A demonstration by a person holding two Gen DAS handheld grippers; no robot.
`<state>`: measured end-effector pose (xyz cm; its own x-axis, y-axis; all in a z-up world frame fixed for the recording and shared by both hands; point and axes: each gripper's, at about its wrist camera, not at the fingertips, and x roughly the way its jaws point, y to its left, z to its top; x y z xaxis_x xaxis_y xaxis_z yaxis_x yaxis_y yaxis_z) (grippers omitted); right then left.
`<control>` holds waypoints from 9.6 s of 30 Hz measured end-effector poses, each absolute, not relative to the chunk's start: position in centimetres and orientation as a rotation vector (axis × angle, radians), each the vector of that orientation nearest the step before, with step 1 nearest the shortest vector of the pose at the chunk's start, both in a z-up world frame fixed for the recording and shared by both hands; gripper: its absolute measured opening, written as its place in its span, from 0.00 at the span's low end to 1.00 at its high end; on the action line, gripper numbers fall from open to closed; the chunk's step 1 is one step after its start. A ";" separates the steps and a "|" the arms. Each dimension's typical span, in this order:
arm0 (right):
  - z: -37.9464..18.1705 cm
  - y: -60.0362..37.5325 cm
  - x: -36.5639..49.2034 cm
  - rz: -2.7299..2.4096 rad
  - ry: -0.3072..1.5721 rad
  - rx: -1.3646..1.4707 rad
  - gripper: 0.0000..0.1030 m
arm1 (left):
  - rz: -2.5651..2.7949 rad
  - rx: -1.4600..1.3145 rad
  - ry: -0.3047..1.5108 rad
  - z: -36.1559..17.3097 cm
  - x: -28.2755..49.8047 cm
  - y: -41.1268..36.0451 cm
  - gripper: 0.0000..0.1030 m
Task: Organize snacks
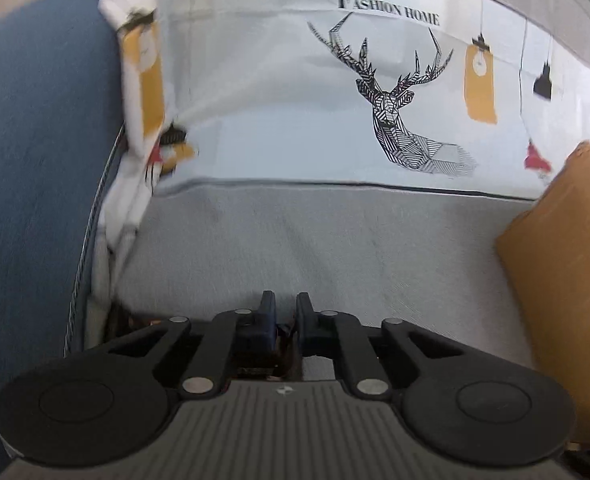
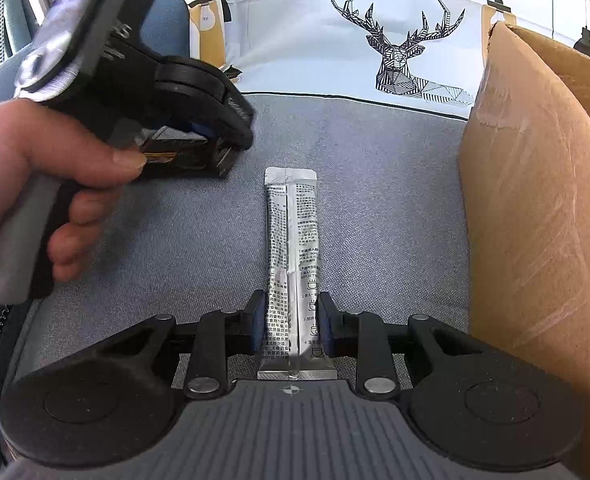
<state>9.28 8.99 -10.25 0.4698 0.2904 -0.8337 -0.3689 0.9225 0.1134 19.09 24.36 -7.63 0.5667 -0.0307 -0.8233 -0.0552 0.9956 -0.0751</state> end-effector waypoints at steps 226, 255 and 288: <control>0.0 3.9 5.8 0.403 0.523 0.107 0.22 | 0.147 -0.276 0.505 -0.1 9.2 21.0 0.40; 5.3 -10.6 3.4 0.183 0.362 0.072 0.22 | -0.154 -0.187 0.387 5.3 5.6 6.2 0.40; 4.9 -15.8 3.3 0.070 0.332 0.064 0.22 | -0.402 -0.108 0.320 4.8 3.8 -1.4 0.40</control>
